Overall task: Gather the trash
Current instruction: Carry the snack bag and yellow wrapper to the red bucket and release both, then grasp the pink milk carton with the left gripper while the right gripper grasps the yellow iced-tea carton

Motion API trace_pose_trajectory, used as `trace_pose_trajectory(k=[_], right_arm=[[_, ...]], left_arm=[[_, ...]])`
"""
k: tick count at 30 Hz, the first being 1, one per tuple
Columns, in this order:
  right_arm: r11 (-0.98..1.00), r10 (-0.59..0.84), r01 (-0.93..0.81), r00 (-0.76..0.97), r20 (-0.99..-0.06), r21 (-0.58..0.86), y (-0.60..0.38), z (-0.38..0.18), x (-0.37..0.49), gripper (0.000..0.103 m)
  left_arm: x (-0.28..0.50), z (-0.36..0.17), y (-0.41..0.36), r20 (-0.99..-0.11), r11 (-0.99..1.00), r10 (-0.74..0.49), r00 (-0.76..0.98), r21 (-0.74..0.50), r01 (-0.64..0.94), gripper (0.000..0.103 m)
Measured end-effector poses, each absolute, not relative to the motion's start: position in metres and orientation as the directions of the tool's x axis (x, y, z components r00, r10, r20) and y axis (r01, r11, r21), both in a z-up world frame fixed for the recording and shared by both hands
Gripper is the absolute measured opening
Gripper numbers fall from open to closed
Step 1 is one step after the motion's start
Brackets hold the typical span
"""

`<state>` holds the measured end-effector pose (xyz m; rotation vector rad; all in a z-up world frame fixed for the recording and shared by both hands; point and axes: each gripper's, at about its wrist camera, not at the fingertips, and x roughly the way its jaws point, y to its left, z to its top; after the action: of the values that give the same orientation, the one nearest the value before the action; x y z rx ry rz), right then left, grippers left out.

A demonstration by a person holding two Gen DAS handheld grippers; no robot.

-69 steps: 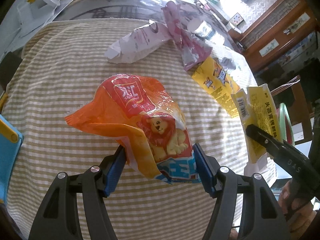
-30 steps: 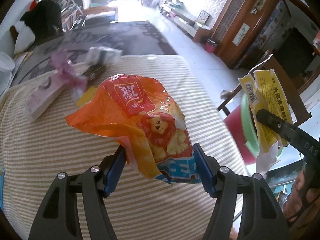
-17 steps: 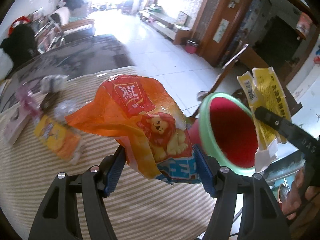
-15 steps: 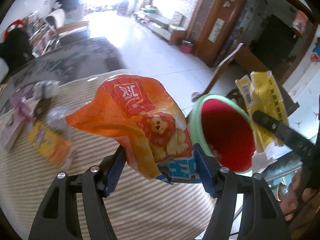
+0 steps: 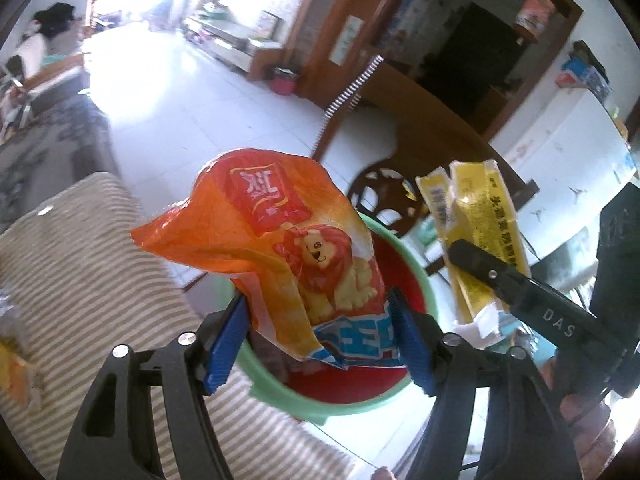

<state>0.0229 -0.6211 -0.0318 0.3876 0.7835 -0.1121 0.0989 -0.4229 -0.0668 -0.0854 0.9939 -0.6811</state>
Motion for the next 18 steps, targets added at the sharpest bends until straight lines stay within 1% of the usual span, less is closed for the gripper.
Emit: trace_pose_trajectory(k=[1, 2, 3, 4, 8, 11, 15, 18], right_arm=[[0.922, 0.048, 0.241, 0.704, -0.708, 0.303, -0.623, -0.033, 0.025, 0.036], [0.919, 0.054, 0.244, 0.7, -0.713, 0.309, -0.624, -0.034, 0.026, 0.04], [0.915, 0.048, 0.255, 0.7, -0.712, 0.312, -0.626, -0.035, 0.027, 0.057], [0.912, 0.039, 0.263, 0.707, -0.707, 0.314, -0.628, -0.035, 0.026, 0.065], [0.913, 0.033, 0.266, 0.708, -0.706, 0.309, -0.628, -0.035, 0.031, 0.065], [0.912, 0.06, 0.246, 0.712, -0.7, 0.328, -0.62, -0.034, 0.037, 0.065], [0.924, 0.099, 0.198, 0.702, -0.705, 0.326, -0.598, -0.036, 0.049, 0.069], [0.934, 0.166, 0.127, 0.672, -0.722, 0.333, -0.565, -0.042, 0.066, 0.069]], left_arm=[[0.101, -0.069, -0.426, -0.752, 0.794, -0.56, 0.348, -0.366, 0.486, 0.072], [0.103, -0.071, -0.426, -0.756, 0.803, -0.551, 0.354, -0.364, 0.472, 0.077], [0.103, -0.072, -0.423, -0.754, 0.81, -0.546, 0.364, -0.366, 0.458, 0.081], [0.103, -0.072, -0.421, -0.753, 0.815, -0.543, 0.371, -0.366, 0.449, 0.082], [0.102, -0.069, -0.396, -0.747, 0.846, -0.506, 0.431, -0.333, 0.417, 0.082], [0.098, -0.067, -0.369, -0.742, 0.877, -0.469, 0.479, -0.326, 0.353, 0.082], [0.094, -0.075, -0.312, -0.757, 0.92, -0.391, 0.524, -0.335, 0.202, 0.082], [0.09, -0.084, -0.268, -0.78, 0.944, -0.313, 0.542, -0.318, 0.088, 0.082]])
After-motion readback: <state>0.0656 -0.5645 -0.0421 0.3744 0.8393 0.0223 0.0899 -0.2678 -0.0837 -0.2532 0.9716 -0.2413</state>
